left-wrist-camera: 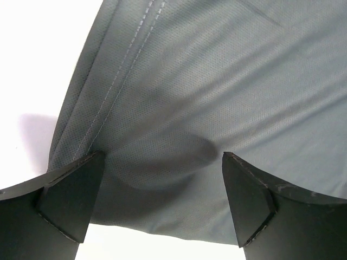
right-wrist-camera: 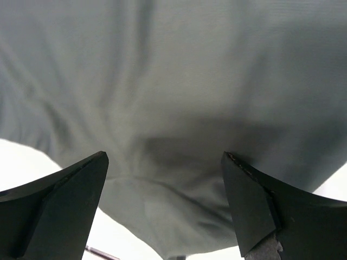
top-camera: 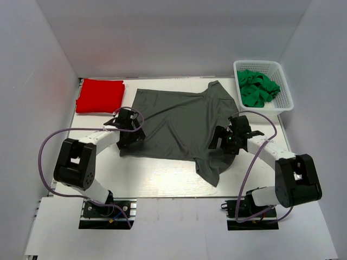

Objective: Fold and stack the t-shirts
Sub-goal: Flatten out the tshirt

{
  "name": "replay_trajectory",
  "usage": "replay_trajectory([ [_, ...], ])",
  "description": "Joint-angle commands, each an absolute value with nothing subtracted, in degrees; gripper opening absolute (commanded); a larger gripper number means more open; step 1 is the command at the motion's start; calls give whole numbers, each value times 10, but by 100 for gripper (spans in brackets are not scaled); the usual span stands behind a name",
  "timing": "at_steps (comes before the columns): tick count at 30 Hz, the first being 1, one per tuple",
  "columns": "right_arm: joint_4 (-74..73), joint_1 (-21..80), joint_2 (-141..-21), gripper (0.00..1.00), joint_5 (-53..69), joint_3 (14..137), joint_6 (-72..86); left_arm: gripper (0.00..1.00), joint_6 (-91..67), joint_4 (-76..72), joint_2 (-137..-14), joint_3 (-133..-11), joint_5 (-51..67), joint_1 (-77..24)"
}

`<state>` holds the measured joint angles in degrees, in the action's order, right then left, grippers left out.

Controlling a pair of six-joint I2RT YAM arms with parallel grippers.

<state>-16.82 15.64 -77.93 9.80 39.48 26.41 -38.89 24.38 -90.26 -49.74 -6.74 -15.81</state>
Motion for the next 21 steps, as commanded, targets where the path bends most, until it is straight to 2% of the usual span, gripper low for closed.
replay_trajectory([
  [1, -151, 138, -795, 90, 79, 385, 267, 100, -420, 273, -884, -469, -92, -154],
  [8, -169, 106, -785, 90, 44, 356, 261, 100, -447, 317, -854, -457, -150, -149],
  [13, -173, 85, -768, 90, 53, 356, 232, 100, -447, 323, -849, -468, -142, -149],
  [21, -230, 95, -638, 90, 103, 436, 164, 100, -425, 363, -788, -553, -122, -161],
])
